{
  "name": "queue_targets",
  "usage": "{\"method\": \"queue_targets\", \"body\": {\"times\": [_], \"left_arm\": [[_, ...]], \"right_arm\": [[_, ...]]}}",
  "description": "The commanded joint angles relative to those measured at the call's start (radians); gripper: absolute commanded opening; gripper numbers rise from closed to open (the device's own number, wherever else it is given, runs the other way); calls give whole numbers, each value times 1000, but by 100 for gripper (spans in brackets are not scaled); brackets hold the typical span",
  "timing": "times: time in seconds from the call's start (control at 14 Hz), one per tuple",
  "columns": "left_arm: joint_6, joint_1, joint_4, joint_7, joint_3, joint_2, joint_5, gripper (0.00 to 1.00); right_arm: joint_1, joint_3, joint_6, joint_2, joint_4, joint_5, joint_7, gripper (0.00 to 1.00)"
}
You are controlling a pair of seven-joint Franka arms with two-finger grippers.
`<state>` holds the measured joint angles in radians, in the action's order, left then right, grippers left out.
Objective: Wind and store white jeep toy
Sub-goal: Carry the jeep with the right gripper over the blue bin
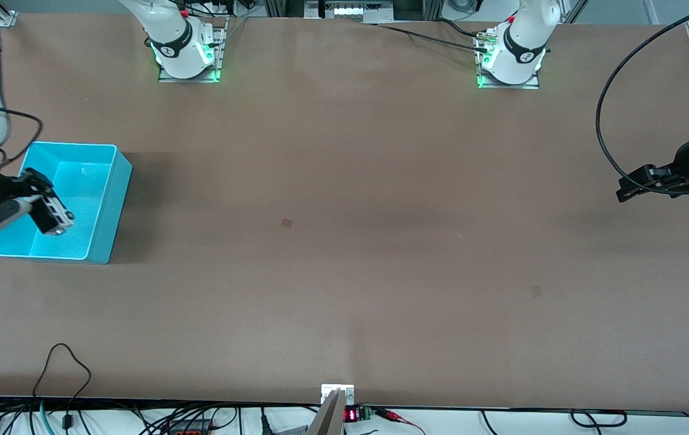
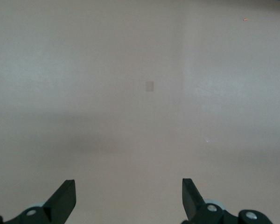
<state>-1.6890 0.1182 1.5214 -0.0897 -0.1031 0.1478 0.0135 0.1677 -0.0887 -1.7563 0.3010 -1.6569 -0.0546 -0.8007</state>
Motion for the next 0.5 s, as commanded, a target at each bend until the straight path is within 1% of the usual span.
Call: {"method": "queue_targets", "body": {"times": [0.0, 0.14, 0.21, 0.29, 0.43], "left_arm": [[18, 3, -6, 7, 3, -11, -30, 100], [17, -11, -3, 7, 17, -13, -30, 100], [18, -37, -4, 7, 40, -14, -30, 100], [18, -72, -4, 7, 80, -14, -30, 100], [21, -83, -4, 8, 92, -14, -30, 100]], "right_arm": [[70, 7, -12, -28, -75, -7, -2, 0], [88, 7, -34, -5, -81, -5, 9, 0], [93, 7, -46, 6, -80, -5, 20, 0], [93, 7, -57, 16, -80, -4, 26, 0], [85, 9, -61, 27, -75, 4, 31, 0]]}}
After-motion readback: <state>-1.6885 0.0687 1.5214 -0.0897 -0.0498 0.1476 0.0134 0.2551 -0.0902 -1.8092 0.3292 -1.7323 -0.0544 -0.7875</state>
